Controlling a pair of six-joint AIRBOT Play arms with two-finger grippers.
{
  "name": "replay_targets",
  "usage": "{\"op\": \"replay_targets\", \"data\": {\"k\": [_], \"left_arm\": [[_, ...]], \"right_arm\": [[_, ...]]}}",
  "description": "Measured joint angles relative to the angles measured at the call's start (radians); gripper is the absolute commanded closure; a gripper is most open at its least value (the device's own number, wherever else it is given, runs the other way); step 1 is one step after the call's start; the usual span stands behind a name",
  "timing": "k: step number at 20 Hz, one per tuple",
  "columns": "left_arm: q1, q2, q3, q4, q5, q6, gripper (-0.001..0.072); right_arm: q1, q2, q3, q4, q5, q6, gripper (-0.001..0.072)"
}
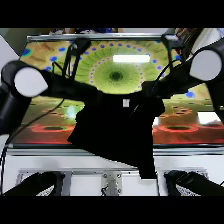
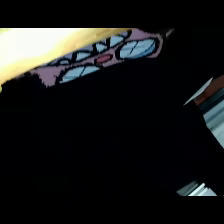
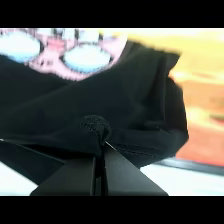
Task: Fold the clothes and pants, and hang the long-sleeved shirts on hangers.
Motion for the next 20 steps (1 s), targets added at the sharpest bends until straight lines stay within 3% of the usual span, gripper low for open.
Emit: {"op": "replay_targets", "data": {"k": [6, 11, 15, 16, 17, 18, 20], "left_arm": [[-0.069, 0.159, -0.304, 0.081, 0.009, -0.144, 0.0687], [-0.079, 0.136, -0.391, 0.087, 0.106, -0.196, 0.0687], [-0.072, 0.063, -0.373, 0.081, 0.166, -0.209, 0.0687], [-0.075, 0.050, -0.378, 0.081, 0.181, -0.210, 0.0687], [-0.080, 0.042, -0.389, 0.080, 0.197, -0.210, 0.0688], [-0.087, 0.035, -0.404, 0.080, 0.213, -0.211, 0.0688], [-0.103, 0.027, -0.439, 0.077, 0.244, -0.214, 0.0687]], "right_arm": [[0.134, 0.080, -0.220, -0.036, 0.008, 0.050, 0.0694], [0.174, 0.155, -0.391, -0.073, -0.174, 0.096, 0.0688], [0.169, 0.106, -0.433, -0.173, -0.284, 0.105, 0.0682], [0.156, 0.082, -0.438, -0.197, -0.300, 0.106, 0.0604], [0.142, 0.058, -0.440, -0.208, -0.315, 0.105, 0.0378], [0.127, 0.034, -0.443, -0.209, -0.334, 0.104, 0.0230], [0.105, -0.006, -0.445, -0.199, -0.378, 0.082, 0.0236]]}}
